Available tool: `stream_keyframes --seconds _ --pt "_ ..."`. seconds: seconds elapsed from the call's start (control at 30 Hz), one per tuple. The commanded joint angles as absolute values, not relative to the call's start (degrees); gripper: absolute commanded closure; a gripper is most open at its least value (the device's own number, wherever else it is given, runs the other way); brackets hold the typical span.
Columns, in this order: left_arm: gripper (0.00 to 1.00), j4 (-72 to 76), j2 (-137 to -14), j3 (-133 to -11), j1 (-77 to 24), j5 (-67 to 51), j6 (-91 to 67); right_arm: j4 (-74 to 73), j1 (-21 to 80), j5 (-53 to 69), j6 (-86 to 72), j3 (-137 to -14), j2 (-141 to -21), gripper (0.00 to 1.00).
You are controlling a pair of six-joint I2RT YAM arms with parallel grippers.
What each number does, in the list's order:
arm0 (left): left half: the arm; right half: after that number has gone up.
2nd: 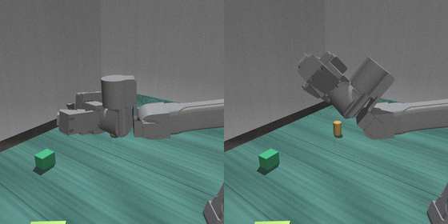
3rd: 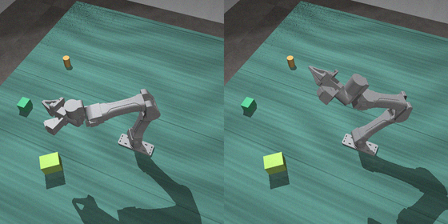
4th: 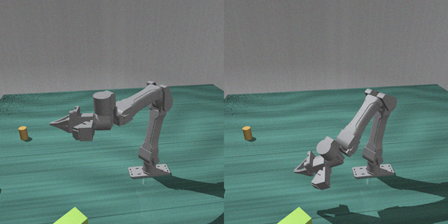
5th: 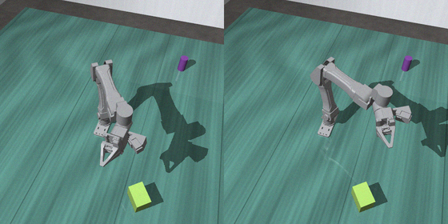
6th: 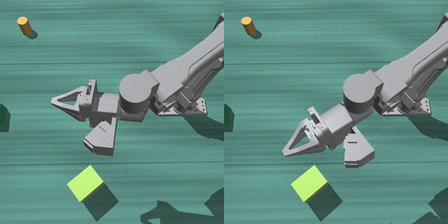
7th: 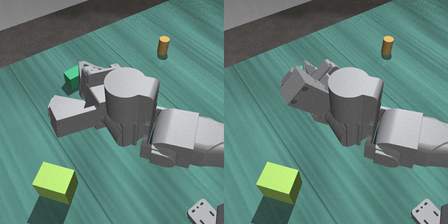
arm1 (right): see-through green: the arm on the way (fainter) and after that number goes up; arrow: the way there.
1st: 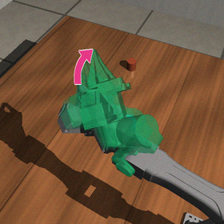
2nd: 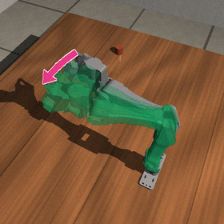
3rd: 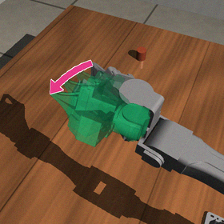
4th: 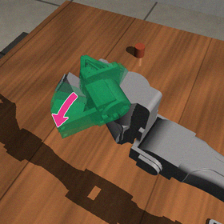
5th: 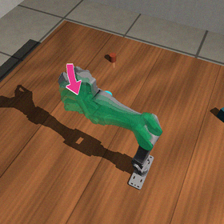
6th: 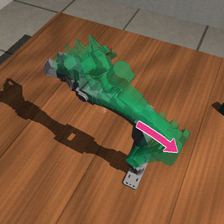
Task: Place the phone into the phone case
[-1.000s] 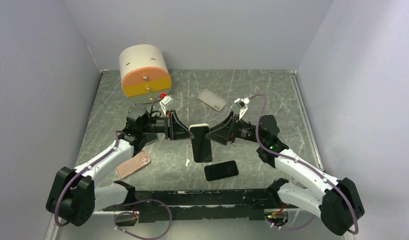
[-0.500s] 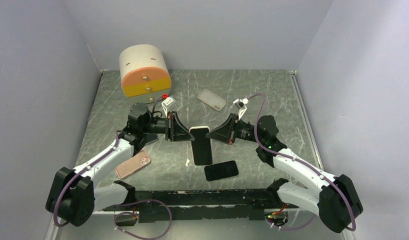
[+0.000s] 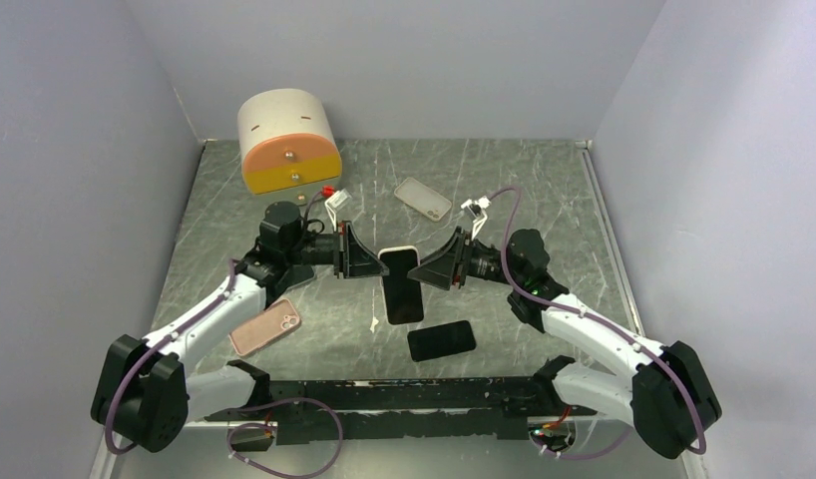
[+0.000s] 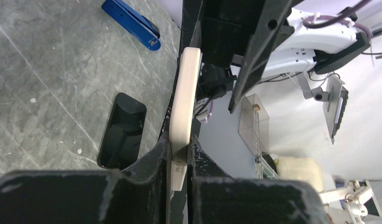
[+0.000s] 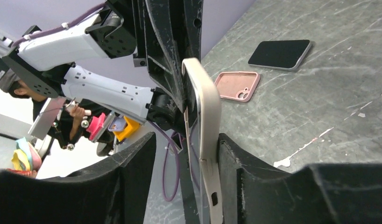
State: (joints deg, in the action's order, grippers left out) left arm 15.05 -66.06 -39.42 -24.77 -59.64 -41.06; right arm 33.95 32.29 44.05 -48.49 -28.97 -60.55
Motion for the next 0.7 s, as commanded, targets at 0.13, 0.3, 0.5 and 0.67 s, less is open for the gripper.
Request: stream_keyframes --seconds 0.13,0.3,0.5,0.67 --pt "0.97 26.39 -61.06 -39.53 -24.38 -55.89 -47.51 38.40 33.13 47.83 -47.93 -29.28 -61.38 0.44" --pt "0.97 26.13 -59.48 -39.96 -24.43 -53.70 -47.20 38.83 33.37 47.84 -47.94 -27.93 -61.06 0.52" --pt "0.97 25.84 -59.36 -39.86 -24.43 -53.11 -47.06 38.41 33.31 47.18 -47.67 -27.99 -60.12 0.76" --pt "0.98 23.70 -59.18 -40.23 -24.43 -52.59 -45.96 39.75 33.31 47.45 -48.51 -28.10 -60.67 0.95"
